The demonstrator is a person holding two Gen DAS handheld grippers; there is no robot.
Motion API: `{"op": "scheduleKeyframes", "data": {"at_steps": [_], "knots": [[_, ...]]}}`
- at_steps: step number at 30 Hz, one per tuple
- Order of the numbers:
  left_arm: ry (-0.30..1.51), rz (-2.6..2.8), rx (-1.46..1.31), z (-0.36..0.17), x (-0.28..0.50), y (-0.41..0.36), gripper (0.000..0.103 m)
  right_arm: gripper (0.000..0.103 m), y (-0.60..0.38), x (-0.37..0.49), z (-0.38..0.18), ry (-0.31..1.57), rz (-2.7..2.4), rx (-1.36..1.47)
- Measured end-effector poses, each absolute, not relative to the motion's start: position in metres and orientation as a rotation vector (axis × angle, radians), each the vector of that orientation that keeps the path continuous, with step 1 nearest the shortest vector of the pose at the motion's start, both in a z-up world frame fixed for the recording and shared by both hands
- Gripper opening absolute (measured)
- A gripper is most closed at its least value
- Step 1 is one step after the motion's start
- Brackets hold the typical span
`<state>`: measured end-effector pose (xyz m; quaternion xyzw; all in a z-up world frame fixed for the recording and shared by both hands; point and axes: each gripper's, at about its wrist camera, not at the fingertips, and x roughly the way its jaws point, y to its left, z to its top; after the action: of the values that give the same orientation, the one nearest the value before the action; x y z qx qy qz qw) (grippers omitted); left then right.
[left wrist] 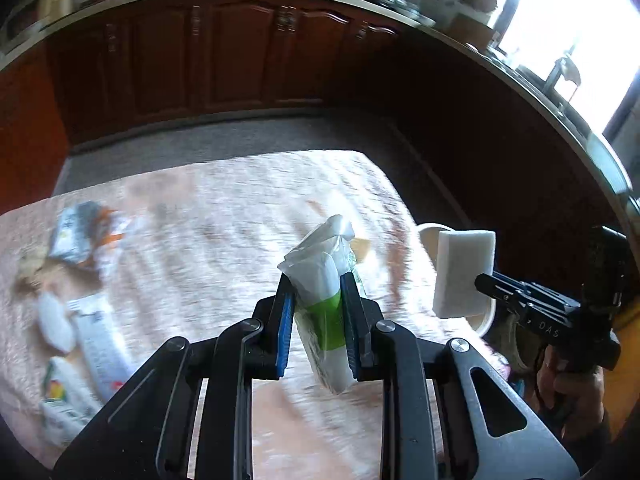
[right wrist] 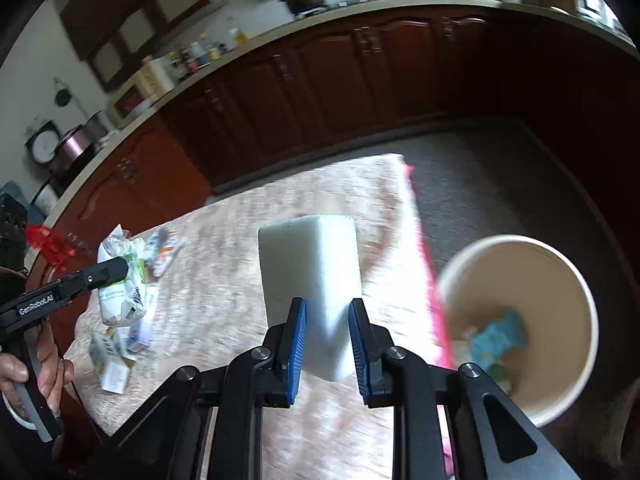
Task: Collect trash
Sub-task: 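Carry packet and sponge to the white bucket and open both tools over it, then move both open tools back over the trash on the table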
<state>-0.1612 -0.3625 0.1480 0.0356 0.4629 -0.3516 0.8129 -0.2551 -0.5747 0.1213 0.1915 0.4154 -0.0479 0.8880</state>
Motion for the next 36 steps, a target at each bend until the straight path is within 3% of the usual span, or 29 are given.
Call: {"op": "scheduleKeyframes", "data": {"at_steps": [11, 14, 16, 17, 19, 36], "knots": [[1.067, -0.965, 0.028, 0.132, -0.187, -0.482, 0.02, 0.021, -0.652, -0.306, 0.104, 0.89, -0.372, 0.435], [1.107, -1.002, -0.016, 0.118, -0.19, -0.507, 0.025, 0.022, -0.67, -0.311, 0.096, 0.917, -0.453, 0.436], [1.14, -1.012, -0.054, 0.108, -0.189, -0.517, 0.036, 0.036, -0.678, -0.313, 0.089, 0.951, -0.497, 0.422], [1.157, -1.014, -0.064, 0.103, -0.188, -0.52, 0.045, 0.051, -0.679, -0.314, 0.087, 0.955, -0.513, 0.416], [1.166, -0.998, -0.056, 0.098, -0.188, -0.522, 0.054, 0.055, -0.679, -0.318, 0.087, 0.932, -0.521, 0.419], [1.034, -0.876, 0.091, 0.105, -0.189, -0.485, 0.055, 0.059, -0.66, -0.311, 0.087, 0.926, -0.501, 0.432]]}}
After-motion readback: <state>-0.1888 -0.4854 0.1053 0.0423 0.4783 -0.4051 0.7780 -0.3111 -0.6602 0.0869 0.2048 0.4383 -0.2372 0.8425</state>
